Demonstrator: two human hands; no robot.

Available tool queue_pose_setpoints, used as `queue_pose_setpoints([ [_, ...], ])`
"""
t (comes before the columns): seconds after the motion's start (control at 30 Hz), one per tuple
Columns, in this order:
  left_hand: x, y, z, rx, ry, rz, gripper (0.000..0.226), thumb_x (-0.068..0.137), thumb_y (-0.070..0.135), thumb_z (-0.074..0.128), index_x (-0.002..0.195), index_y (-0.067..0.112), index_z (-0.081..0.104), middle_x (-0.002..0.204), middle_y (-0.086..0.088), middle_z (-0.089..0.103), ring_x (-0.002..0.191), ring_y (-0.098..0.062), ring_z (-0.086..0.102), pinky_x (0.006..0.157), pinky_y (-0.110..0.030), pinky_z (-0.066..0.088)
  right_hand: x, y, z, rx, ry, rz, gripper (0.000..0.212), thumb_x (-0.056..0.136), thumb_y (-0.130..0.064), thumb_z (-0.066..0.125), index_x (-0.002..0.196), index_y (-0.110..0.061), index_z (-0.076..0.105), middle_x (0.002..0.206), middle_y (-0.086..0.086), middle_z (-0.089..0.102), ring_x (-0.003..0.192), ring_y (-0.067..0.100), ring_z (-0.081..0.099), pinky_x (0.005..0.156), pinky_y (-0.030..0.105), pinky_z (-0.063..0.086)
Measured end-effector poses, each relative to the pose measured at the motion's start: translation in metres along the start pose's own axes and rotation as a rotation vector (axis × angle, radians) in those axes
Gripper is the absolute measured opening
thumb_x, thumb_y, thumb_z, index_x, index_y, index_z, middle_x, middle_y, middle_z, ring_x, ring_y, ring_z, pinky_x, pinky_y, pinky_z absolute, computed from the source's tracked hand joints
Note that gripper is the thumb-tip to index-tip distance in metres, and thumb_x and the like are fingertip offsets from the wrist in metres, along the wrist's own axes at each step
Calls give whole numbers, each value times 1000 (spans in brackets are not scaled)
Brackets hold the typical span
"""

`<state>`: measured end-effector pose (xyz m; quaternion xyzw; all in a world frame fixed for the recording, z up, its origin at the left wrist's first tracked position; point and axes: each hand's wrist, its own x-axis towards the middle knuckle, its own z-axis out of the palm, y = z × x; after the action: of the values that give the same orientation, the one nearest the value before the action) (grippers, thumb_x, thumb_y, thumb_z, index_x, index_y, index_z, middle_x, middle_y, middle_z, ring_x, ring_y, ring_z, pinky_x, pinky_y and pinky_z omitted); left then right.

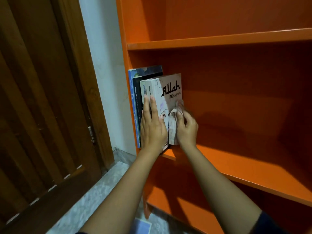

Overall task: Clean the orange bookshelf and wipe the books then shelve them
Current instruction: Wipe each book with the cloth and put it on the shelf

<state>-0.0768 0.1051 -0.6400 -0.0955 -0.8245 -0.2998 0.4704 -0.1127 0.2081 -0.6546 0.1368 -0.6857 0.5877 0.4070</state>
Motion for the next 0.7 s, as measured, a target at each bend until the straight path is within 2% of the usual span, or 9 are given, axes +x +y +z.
queue_pose_setpoints([
  [0.13, -1, 8, -23, 3, -144, -35, 65, 99, 19, 39, 150, 14, -1, 159, -4, -4, 140, -6, 1, 116, -39, 25, -15, -12, -9, -11, -66, 86, 30, 97, -19, 53, 126, -14, 60, 119, -6, 59, 111, 1, 51, 88, -2, 34],
  [0.23, -9, 6, -42, 5, -246, -47, 60, 100, 21, 36, 150, 17, 4, 159, -1, 2, 145, -13, 6, 118, -41, 21, -35, -24, -18, 19, -117, 105, 32, 97, -20, 51, 128, -18, 58, 124, -10, 57, 116, -1, 50, 93, 4, 37],
  [0.4, -56, -20, -72, 109, -464, -153, 53, 99, 24, 37, 149, 17, 21, 157, -3, 14, 144, -21, 18, 115, -42, 25, -94, -36, -25, -5, -226, 178, 31, 97, -20, 52, 127, -19, 60, 125, -6, 59, 116, 2, 52, 98, 20, 43],
  [0.53, -115, -47, -92, 97, -718, -274, 47, 98, 20, 41, 144, 15, 31, 148, -6, 31, 134, -25, 36, 109, -39, 34, -154, -28, -32, -34, -278, 251, 30, 96, -19, 52, 124, -20, 62, 124, -4, 63, 116, 5, 56, 99, 23, 44],
  [0.63, -165, -71, -102, 160, -909, -345, 44, 98, 18, 40, 141, 11, 34, 145, -10, 36, 130, -27, 39, 106, -37, 36, -202, -12, -36, -83, -357, 345, 30, 97, -19, 51, 124, -20, 62, 123, -9, 62, 115, 5, 56, 100, 26, 44],
  [0.7, -197, -91, -104, 215, -994, -384, 45, 99, 18, 39, 143, 10, 33, 146, -10, 34, 131, -28, 38, 105, -37, 36, -233, 4, -34, -127, -407, 417, 30, 97, -21, 51, 126, -21, 60, 126, -6, 62, 117, 9, 55, 100, 31, 46],
])
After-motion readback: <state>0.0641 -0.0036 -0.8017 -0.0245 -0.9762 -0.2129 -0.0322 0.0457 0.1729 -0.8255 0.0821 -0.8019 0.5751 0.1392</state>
